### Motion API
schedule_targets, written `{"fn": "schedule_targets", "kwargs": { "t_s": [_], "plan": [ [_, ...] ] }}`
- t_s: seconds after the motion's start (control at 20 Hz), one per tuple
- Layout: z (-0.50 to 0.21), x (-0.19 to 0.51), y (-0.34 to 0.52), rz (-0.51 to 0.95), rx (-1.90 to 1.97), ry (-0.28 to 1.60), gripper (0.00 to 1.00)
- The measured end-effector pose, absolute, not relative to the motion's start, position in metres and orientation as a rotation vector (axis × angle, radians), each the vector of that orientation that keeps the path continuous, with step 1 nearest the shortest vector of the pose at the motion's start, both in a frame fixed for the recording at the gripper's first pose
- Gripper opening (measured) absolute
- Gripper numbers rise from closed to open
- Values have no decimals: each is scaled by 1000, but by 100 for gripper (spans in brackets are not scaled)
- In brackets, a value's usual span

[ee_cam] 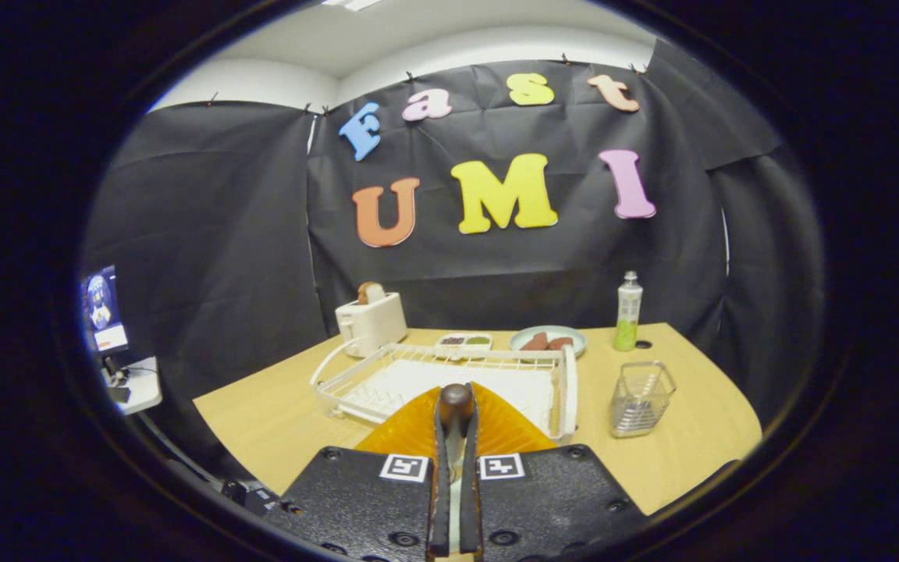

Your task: Take the plate from the dish rack, then take the spoon from the basket and place it into the plate.

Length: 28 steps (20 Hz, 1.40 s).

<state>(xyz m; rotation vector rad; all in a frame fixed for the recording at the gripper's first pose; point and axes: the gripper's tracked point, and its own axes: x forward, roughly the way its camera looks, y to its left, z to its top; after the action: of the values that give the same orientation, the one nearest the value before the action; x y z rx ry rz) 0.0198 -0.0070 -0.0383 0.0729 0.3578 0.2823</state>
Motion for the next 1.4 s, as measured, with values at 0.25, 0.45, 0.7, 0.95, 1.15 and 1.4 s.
{"fn": "schedule_targets", "kwargs": {
  "t_s": [0.25, 0.45, 0.7, 0.95, 1.15, 1.4],
  "plan": [
    [-74, 12, 19, 321, 119, 417, 10],
    [-91, 10, 31, 348, 162, 454, 10],
    [-88, 7, 20, 344, 127, 447, 19],
    [-59, 16, -11, 234, 13, 314, 83],
    [-27, 19, -19, 156, -57, 199, 100],
    [23, 13, -28, 47, -74, 50, 100]
  ]
}}
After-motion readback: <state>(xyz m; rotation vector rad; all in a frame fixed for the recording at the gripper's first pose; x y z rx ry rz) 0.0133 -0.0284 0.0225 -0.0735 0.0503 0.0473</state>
